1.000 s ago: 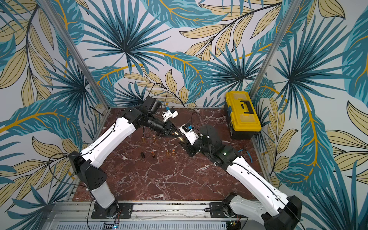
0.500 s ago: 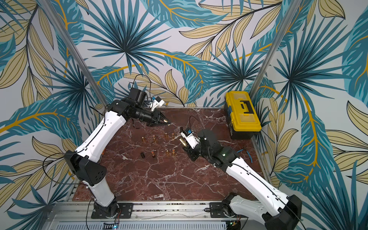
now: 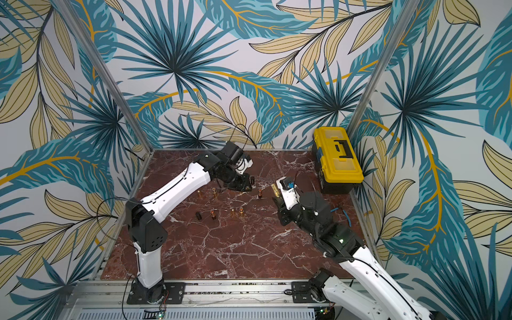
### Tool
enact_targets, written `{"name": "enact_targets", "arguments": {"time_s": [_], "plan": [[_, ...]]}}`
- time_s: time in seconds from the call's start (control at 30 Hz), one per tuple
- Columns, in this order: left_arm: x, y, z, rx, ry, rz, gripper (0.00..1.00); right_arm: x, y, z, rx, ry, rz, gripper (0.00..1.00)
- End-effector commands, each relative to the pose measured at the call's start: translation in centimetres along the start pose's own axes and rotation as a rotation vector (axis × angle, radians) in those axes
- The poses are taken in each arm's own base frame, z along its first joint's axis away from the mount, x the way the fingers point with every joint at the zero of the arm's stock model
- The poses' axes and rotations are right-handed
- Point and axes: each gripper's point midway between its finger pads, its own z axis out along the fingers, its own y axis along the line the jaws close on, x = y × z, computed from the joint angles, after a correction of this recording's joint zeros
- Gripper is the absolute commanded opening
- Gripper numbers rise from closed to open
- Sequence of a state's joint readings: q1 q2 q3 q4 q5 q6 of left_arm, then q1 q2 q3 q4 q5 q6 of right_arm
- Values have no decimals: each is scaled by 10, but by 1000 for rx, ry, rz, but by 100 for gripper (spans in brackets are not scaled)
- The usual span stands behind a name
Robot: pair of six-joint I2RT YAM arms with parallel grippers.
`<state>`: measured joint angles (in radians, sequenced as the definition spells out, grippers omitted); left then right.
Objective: Open the lipstick cap
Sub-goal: Place the cover at the center of the board.
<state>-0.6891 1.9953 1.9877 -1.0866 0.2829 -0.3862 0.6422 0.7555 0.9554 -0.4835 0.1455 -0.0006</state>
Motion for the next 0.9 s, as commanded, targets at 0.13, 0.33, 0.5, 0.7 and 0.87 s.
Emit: {"name": "enact_targets", "arguments": {"time_s": [0.13, 0.33, 0.5, 0.7, 0.87], "plan": [[6, 16, 68, -250, 25, 113, 0, -1, -30, -13, 167, -61, 31, 7], [14, 13, 106, -276, 13, 168, 0, 4, -31, -9, 177, -43, 23, 7], [13, 25, 120, -340, -13, 183, 0, 5, -30, -4, 172, -33, 23, 7], [20, 35, 139, -348, -9, 181, 2, 8, -28, 1, 169, -14, 15, 8], [28, 38, 151, -335, 4, 173, 3, 11, -28, 3, 167, 1, 15, 8]]}}
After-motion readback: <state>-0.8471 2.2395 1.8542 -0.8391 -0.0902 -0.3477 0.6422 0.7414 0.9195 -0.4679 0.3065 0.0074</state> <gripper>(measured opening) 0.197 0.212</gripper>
